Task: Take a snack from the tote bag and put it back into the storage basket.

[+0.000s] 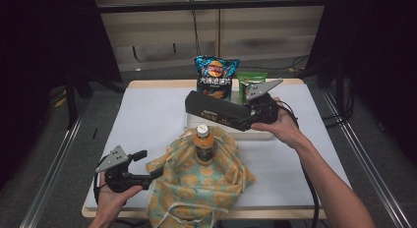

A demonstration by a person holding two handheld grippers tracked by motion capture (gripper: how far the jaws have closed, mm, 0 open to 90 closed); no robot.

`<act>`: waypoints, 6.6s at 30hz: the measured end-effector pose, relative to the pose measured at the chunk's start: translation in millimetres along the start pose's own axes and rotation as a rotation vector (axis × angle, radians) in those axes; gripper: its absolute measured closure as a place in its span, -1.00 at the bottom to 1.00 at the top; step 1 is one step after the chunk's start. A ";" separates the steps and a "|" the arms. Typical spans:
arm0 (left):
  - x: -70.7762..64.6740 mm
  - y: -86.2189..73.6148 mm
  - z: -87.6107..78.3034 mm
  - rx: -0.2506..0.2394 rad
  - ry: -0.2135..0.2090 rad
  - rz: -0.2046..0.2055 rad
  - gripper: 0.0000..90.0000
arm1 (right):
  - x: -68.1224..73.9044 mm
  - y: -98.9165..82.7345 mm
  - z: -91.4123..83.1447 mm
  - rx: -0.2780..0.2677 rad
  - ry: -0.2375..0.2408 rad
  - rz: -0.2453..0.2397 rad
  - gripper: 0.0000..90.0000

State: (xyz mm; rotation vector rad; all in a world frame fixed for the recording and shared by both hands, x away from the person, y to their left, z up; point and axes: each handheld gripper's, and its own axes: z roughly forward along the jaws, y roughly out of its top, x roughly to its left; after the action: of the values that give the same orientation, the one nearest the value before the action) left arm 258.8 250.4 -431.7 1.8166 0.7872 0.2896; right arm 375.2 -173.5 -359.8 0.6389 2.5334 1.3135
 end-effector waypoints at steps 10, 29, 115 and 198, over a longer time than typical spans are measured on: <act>-0.5 0.2 0.1 0.012 0.012 0.004 -0.76 | -27.0 -17.9 18.0 0.043 -0.010 0.033 -0.01; -1.6 -0.2 0.3 0.007 0.001 0.018 -0.76 | -52.5 -36.8 37.5 0.141 -0.053 0.009 0.00; 5.6 -1.0 0.1 0.020 0.043 0.011 -0.73 | -23.4 -89.6 36.0 -0.014 -0.045 0.236 1.00; 8.2 2.3 4.6 0.012 0.001 -0.012 -0.65 | -59.5 -73.8 25.2 -0.057 -0.258 0.333 0.44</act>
State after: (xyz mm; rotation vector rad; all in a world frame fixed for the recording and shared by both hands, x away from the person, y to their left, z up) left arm 268.3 251.8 -432.8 1.8224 0.8025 0.2787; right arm 416.8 -220.7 -434.9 1.1753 2.2411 1.2957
